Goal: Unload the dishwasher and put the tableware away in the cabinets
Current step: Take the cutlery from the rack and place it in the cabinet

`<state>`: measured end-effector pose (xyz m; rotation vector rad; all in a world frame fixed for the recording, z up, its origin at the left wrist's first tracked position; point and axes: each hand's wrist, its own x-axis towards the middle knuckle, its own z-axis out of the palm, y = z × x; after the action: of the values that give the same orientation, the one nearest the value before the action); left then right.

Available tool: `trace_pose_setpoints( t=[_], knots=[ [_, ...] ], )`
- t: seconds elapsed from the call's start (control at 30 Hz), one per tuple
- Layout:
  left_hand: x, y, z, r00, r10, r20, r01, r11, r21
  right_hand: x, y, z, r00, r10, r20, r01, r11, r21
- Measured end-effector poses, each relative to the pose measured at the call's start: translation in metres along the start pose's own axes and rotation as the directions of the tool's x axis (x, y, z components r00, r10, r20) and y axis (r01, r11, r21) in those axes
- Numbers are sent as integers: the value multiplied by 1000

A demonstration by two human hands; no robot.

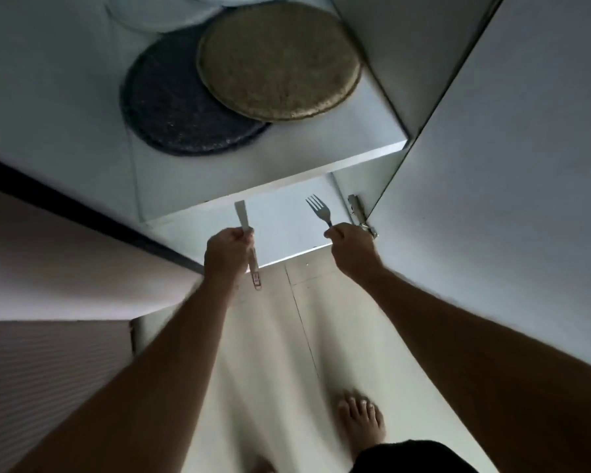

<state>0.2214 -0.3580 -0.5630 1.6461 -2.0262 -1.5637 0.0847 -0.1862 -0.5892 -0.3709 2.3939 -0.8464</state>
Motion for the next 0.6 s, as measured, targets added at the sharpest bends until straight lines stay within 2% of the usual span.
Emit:
trace_pose_setpoints(
  t=[0.07, 0.17, 0.3, 0.47, 0.6],
  knots=[
    [33, -10, 16, 999, 39, -10, -39, 999, -13, 31, 13, 20, 999, -51, -14, 51, 999, -6],
    [75, -31, 32, 995, 90, -53, -85, 993, 77, 75, 21, 47, 991, -134, -11, 134, 990, -31],
    [125, -56, 44, 988, 123, -92, -105, 979, 176, 126, 24, 69, 972, -207, -107, 208, 978, 1],
    [163, -68, 52, 962, 239, -129, -175, 910, 376, 171, 28, 83, 951, -239, -195, 228, 971, -76],
    [185, -78, 63, 950, 253, -181, -167, 906, 388, 196, 29, 81, 929, -278, -243, 256, 959, -119]
  ],
)
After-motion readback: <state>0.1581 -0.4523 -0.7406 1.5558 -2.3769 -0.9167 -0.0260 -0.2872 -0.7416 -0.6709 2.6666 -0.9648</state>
